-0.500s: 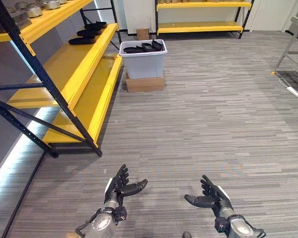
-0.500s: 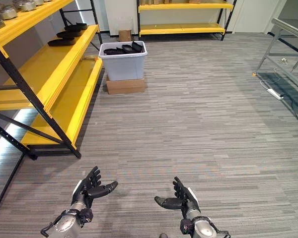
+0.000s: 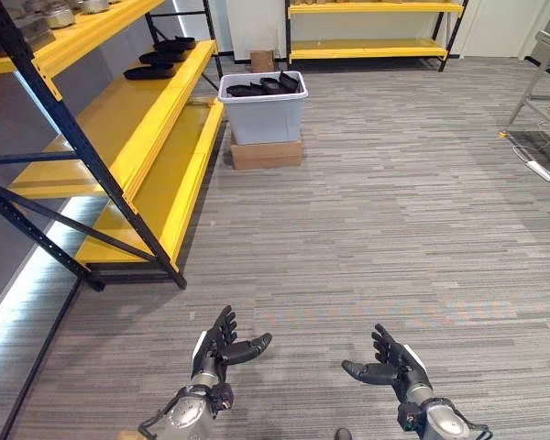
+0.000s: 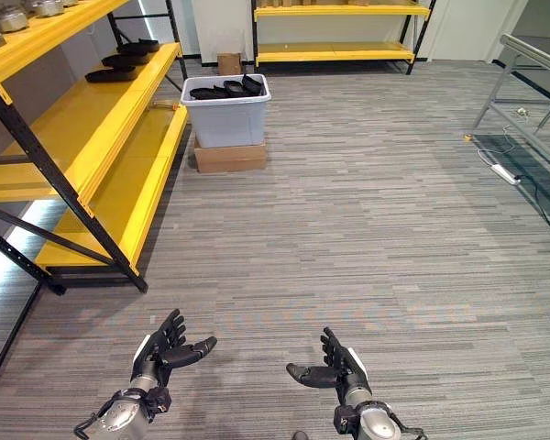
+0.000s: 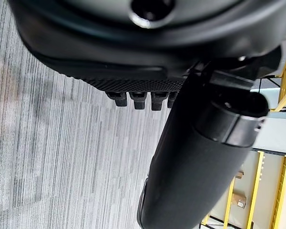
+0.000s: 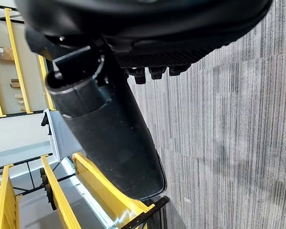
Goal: Move parts from the plastic box to the shelf.
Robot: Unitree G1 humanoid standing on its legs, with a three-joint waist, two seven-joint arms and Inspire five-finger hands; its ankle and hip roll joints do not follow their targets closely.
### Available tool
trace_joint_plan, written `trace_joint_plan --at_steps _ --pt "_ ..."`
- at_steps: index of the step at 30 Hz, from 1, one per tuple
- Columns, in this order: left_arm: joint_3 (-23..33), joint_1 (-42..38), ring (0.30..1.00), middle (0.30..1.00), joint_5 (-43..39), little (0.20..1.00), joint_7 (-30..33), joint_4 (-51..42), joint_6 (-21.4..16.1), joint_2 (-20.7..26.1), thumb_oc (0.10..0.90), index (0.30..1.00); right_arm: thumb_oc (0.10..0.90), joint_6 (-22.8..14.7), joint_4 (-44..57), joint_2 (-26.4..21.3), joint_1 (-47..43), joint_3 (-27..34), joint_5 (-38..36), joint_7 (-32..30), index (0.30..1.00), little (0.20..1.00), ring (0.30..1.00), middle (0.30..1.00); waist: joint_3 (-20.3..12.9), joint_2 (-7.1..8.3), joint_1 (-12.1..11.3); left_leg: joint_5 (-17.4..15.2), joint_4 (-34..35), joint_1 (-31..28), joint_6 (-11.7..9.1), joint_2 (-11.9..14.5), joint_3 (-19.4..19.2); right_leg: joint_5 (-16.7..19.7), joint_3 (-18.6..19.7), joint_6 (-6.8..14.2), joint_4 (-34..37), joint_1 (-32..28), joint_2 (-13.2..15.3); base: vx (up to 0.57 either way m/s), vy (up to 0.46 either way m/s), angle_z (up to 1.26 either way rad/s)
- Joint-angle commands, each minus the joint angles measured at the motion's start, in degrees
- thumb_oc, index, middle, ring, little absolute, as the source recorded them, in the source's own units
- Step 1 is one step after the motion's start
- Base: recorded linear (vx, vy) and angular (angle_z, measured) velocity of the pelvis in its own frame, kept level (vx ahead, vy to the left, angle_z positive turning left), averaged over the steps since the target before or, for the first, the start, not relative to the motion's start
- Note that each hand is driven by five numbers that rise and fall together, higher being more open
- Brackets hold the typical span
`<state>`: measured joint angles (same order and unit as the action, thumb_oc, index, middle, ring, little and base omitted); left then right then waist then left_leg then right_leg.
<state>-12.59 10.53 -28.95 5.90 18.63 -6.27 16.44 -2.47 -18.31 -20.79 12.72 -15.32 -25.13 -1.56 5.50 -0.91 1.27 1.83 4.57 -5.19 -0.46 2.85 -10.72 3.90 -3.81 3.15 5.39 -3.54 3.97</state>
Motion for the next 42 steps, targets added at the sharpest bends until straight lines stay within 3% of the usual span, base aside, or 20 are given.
trace_joint_plan --at_steps 1,21,29,34,38,39,40,42 --pt "2.9 -5.2 1.000 1.000 0.3 1.000 -0.6 -0.7 -5.0 1.2 0.900 1.000 0.900 -5.7 4.7 -0.5 -3.9 0.8 0.3 0.1 1.000 1.000 1.000 1.000 -2.3 2.56 -0.9 -1.9 0.4 -0.6 -2.6 2.9 2.2 -2.1 -0.7 3.9 -0.6 -2.2 4.2 0.00 0.000 0.00" --pt "2.6 -5.9 1.000 1.000 -0.6 1.000 -0.9 -1.5 -5.2 1.5 0.900 1.000 0.900 -5.7 4.6 -0.3 -4.6 0.1 -1.0 0.4 1.000 1.000 1.000 1.000 -1.9 2.82 -1.3 -2.0 0.4 -0.1 -2.4 2.7 2.9 -2.3 -1.5 4.0 -0.7 -2.2 4.4 0.00 0.002 0.00" --pt "2.0 -7.6 1.000 1.000 -0.2 1.000 -0.4 -2.7 -6.0 2.5 0.900 1.000 0.900 -5.9 3.6 0.3 -7.1 -0.9 -0.8 0.1 1.000 1.000 1.000 1.000 -1.7 2.90 -1.9 -2.9 0.4 1.6 -0.7 0.3 3.5 -1.9 -1.9 5.7 -2.8 -0.7 6.9 0.02 0.102 0.08" --pt "1.9 -7.7 1.000 1.000 0.6 1.000 0.3 -3.8 -6.0 3.2 0.900 1.000 0.900 -5.8 3.6 1.1 -8.1 -0.8 -1.7 -0.1 1.000 1.000 1.000 1.000 -0.2 2.48 -2.2 -3.9 0.4 1.4 2.1 -2.6 4.6 -1.1 0.4 6.9 -15.1 4.8 9.2 0.00 0.228 0.01" --pt "1.4 -7.6 1.000 1.000 2.1 1.000 -0.4 -5.3 -5.5 3.7 0.900 1.000 0.900 -6.0 4.8 1.2 -6.6 0.5 -0.6 0.0 1.000 1.000 1.000 1.000 2.5 1.29 -1.1 -4.3 0.4 -1.0 4.5 -4.8 7.1 7.4 4.1 6.1 -33.3 12.4 9.1 0.05 0.287 0.18" --pt "1.2 -7.8 1.000 1.000 2.4 1.000 -0.8 -5.3 -5.2 3.8 0.900 1.000 0.900 -6.1 4.2 1.4 -6.6 0.6 -0.5 -0.1 1.000 1.000 1.000 1.000 3.6 0.21 -0.7 -4.7 0.4 -2.1 5.0 -5.0 7.6 6.1 3.8 5.5 -38.2 16.1 7.2 0.06 0.243 0.30" --pt "1.2 -7.9 1.000 1.000 2.4 1.000 -0.8 -5.3 -5.2 3.8 0.900 1.000 0.900 -6.1 4.2 1.4 -6.7 0.6 -0.5 -0.1 1.000 1.000 1.000 1.000 3.7 0.43 -0.7 -4.8 0.4 -2.2 4.9 -5.2 7.6 5.7 4.0 5.5 -39.0 16.4 7.4 0.09 0.203 0.26" --pt "1.4 -8.1 1.000 1.000 2.5 1.000 -0.8 -5.0 -5.3 3.7 0.900 1.000 0.900 -6.3 3.5 1.6 -6.9 0.4 -1.9 -0.2 1.000 1.000 1.000 1.000 4.1 0.14 0.0 -5.5 0.4 -3.5 5.0 -5.6 8.1 1.7 3.1 4.7 -38.1 20.5 3.2 0.13 0.076 0.15"
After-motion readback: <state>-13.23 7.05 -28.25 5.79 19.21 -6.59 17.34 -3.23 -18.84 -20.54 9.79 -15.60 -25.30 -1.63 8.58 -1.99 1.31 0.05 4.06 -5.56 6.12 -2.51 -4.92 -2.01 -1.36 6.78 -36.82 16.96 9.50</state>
